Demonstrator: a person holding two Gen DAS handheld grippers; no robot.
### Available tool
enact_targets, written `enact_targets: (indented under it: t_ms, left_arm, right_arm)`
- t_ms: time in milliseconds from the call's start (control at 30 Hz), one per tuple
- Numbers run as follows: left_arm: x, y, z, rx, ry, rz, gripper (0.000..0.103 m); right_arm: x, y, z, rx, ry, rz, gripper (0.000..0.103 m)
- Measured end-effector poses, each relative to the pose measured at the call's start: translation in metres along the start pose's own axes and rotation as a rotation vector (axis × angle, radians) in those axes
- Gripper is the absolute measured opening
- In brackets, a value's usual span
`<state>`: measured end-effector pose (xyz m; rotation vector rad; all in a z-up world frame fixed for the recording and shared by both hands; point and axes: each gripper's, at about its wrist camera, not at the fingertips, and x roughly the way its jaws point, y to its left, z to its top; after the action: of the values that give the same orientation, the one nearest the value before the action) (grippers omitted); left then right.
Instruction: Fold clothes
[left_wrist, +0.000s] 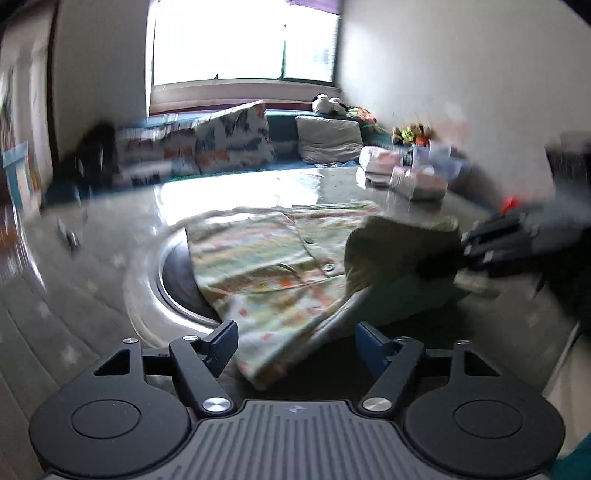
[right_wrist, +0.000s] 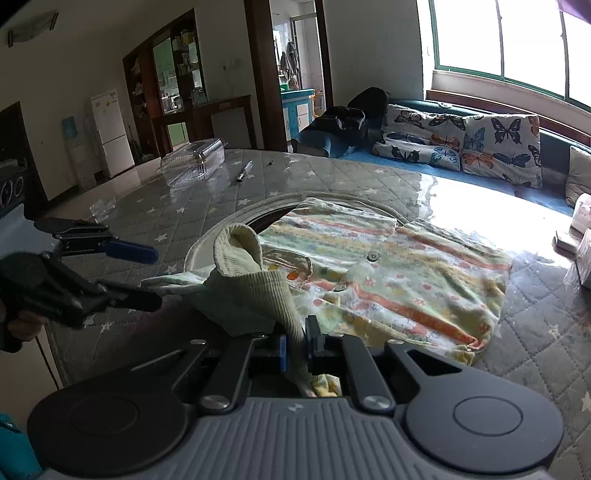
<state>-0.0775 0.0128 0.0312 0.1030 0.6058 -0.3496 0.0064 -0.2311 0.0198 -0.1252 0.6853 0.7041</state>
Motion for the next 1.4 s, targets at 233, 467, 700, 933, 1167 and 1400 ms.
enact_targets:
  t_ms: [233,467,700,933,1167,1400]
  left_arm:
    - [0.016,-0.019,-0.012,0.297,-0.031,0.067,0.067]
    - [0.032,-0.018,-0.018,0.376,-0.014,0.05,0.014]
    - [0.012,-0.023,-0.02,0.337,-0.052,0.021,0.007]
    - [-0.043,-0.038,-0.028,0.28,-0.061,-0.046,0.007]
    - [-0.08,-0.043,-0.033,0.203,-0.043,-0.097,0.007]
    - [-0.055,-0.012,-0.005,0.104,-0.058,-0.087,0.007]
  right_arm:
    - [0.001,-0.002,0.001,0.017,-0.006,-0.002,0.008]
    - [0.001,-0.004,-0.002,0.026,-0.02,-0.001,0.005]
    - [-0.027,0.006,-0.009,-0.001,-0.065,0.016,0.004]
    - [-0.083,0.032,-0.024,-0.049,-0.063,0.084,0.004]
    - [-0.114,0.057,-0.023,-0.091,-0.052,0.118,0.004]
    - [-0.087,0.041,0.021,-0.101,-0.074,0.082,0.004]
